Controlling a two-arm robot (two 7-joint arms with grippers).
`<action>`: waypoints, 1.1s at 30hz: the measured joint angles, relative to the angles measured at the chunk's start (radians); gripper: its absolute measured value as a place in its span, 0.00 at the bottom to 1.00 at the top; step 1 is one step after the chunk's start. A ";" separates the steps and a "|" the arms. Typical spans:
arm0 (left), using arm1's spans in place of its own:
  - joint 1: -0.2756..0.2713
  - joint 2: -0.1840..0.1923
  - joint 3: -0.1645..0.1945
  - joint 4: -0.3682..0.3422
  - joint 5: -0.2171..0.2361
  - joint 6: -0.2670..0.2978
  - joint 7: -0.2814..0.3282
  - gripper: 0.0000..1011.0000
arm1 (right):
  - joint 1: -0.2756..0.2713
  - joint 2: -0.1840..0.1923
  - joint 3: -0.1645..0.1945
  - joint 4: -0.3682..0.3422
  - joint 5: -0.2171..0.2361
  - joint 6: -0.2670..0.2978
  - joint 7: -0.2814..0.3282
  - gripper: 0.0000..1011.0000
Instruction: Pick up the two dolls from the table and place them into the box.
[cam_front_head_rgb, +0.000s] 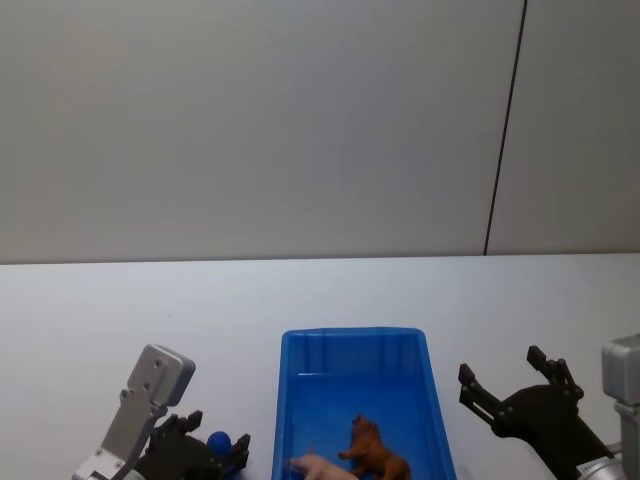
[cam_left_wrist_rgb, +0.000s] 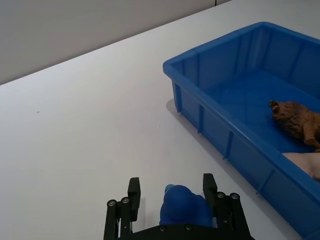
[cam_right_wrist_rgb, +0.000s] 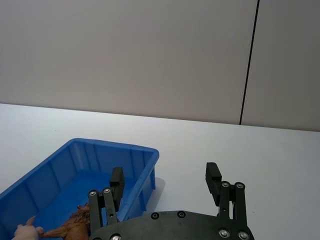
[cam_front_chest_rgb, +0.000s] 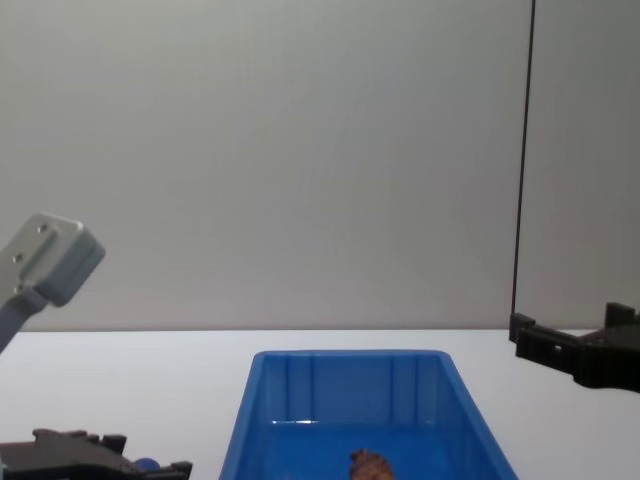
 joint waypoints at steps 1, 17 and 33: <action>0.000 0.000 0.000 0.000 0.000 0.000 0.000 0.83 | 0.000 0.000 0.000 0.000 0.000 0.000 0.000 0.99; -0.001 -0.004 -0.003 0.027 0.003 -0.010 -0.015 0.31 | 0.000 0.000 0.000 0.000 0.000 0.000 0.000 0.99; -0.019 -0.010 -0.019 0.000 -0.001 -0.083 -0.025 0.21 | 0.000 0.000 0.000 0.000 0.000 0.000 0.000 0.99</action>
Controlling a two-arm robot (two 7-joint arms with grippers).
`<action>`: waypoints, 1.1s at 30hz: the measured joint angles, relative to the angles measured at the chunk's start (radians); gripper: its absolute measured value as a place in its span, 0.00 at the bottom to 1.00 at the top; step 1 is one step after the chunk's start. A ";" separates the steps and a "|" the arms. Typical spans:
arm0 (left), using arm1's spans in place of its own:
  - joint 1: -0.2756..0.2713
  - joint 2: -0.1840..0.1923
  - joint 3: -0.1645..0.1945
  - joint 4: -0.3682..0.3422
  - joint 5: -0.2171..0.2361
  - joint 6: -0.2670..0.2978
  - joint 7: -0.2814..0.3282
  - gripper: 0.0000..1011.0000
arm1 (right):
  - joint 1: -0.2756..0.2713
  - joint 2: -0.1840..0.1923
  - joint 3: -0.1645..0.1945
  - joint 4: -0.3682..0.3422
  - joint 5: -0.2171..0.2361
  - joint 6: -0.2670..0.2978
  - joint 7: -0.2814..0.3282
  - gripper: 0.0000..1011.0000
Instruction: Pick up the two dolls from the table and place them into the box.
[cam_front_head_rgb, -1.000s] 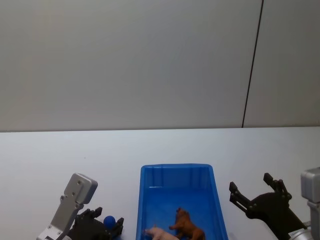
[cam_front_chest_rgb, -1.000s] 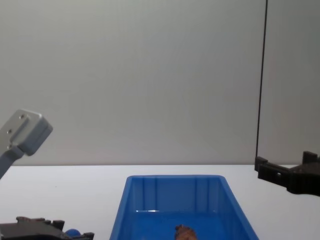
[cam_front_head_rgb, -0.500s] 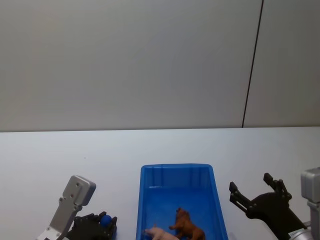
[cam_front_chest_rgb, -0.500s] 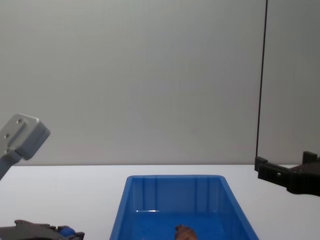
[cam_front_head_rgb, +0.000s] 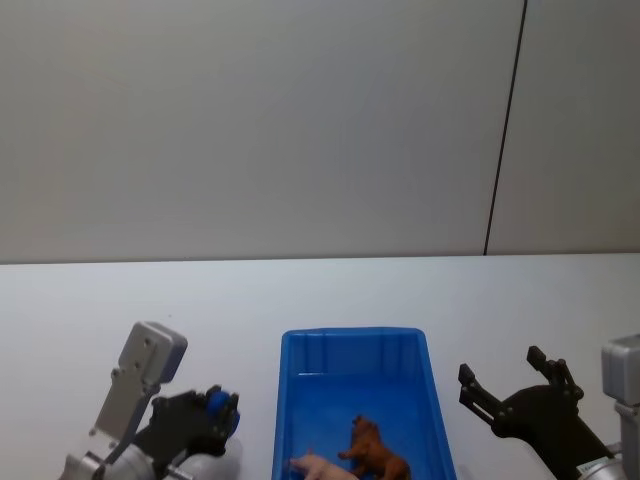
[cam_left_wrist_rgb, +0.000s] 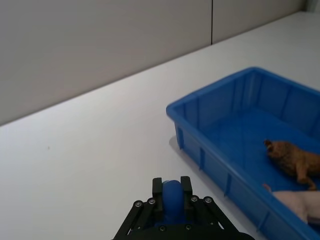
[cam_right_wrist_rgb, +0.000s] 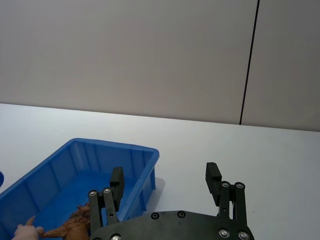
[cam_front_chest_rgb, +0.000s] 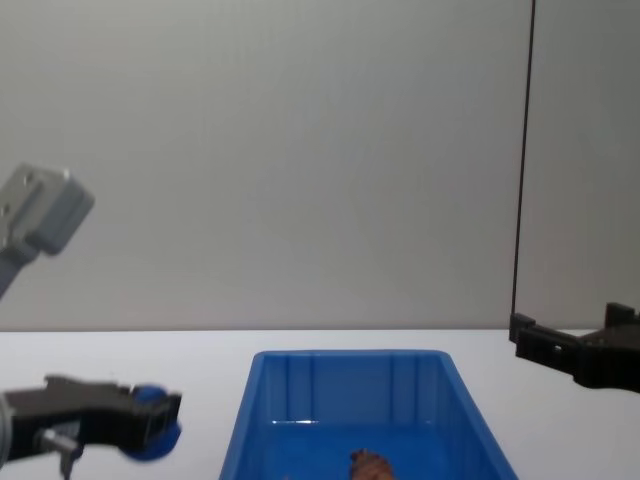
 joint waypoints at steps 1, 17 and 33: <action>-0.003 -0.001 -0.001 -0.003 0.001 -0.004 -0.003 0.20 | 0.000 0.000 0.000 0.000 0.000 0.000 0.000 0.99; -0.090 -0.052 0.002 -0.025 0.035 -0.069 -0.144 0.15 | 0.000 0.000 0.000 0.000 0.000 0.000 0.000 0.99; -0.175 -0.137 0.043 0.015 0.046 -0.093 -0.291 0.54 | 0.000 0.000 0.000 0.000 0.000 0.000 0.000 0.99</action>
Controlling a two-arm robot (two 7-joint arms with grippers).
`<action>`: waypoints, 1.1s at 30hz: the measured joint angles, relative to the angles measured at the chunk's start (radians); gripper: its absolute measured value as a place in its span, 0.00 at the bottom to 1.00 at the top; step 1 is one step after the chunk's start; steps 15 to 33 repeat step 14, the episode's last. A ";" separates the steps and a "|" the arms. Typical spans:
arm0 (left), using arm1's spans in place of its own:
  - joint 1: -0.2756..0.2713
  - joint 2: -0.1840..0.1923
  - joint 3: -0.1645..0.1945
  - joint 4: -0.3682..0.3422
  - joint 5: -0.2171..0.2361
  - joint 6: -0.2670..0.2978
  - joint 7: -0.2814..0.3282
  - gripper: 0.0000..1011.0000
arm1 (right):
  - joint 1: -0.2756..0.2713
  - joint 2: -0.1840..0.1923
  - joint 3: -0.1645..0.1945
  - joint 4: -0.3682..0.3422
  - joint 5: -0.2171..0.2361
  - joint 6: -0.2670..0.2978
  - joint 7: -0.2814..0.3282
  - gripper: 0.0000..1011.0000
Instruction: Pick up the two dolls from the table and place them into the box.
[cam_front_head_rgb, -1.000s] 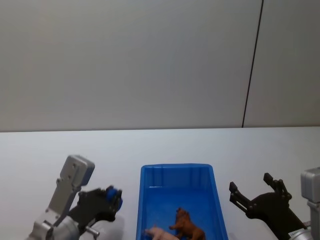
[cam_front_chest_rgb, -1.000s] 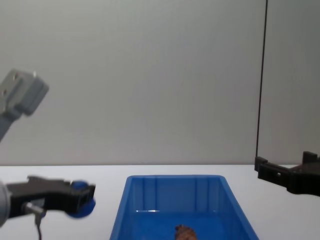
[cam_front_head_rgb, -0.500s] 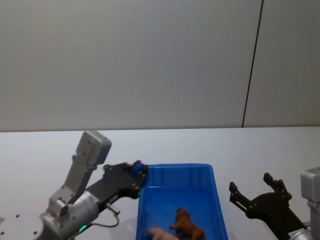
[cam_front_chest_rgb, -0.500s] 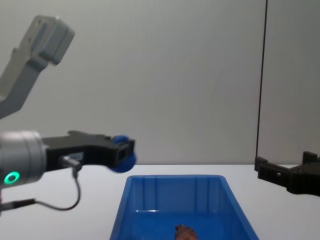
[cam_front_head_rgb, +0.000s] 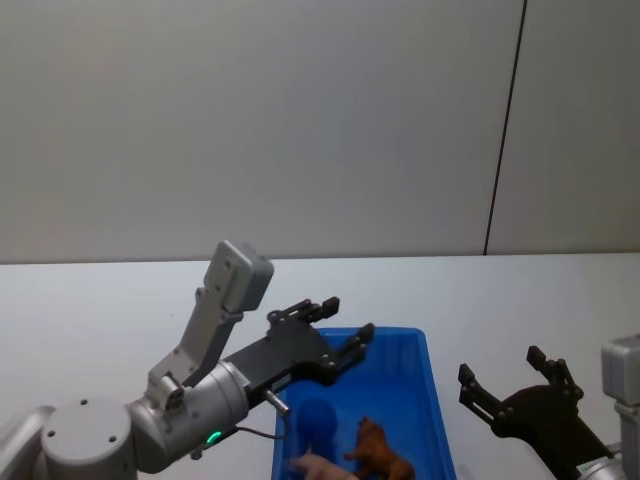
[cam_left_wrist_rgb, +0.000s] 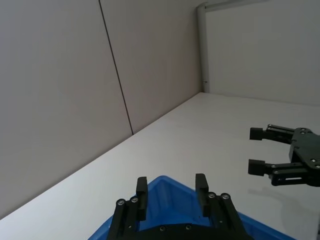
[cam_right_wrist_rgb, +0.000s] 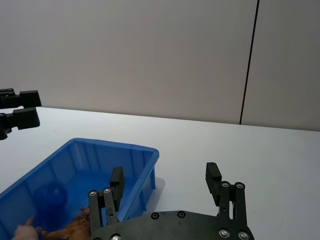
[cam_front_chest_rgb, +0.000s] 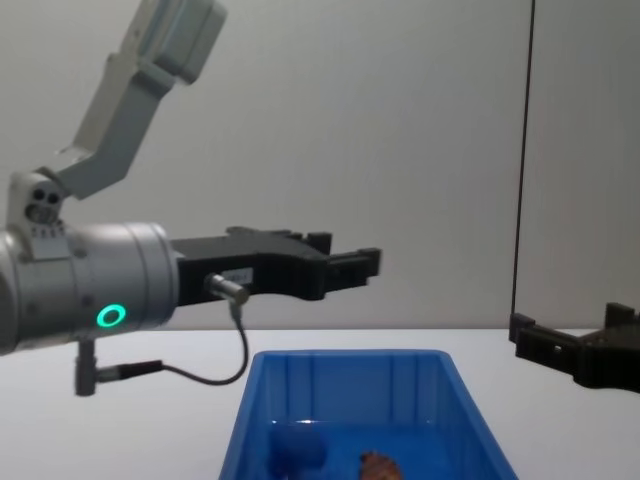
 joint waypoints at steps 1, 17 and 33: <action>-0.002 -0.003 0.001 0.001 0.000 0.000 -0.003 0.57 | 0.000 0.000 0.000 0.000 0.000 0.000 0.000 0.99; -0.026 -0.028 0.014 0.015 0.002 -0.004 -0.043 0.95 | 0.000 0.000 0.000 0.000 0.000 0.000 0.000 0.99; -0.026 -0.028 0.014 0.015 0.002 -0.004 -0.043 0.95 | 0.000 0.000 0.000 0.000 0.000 0.000 0.000 0.99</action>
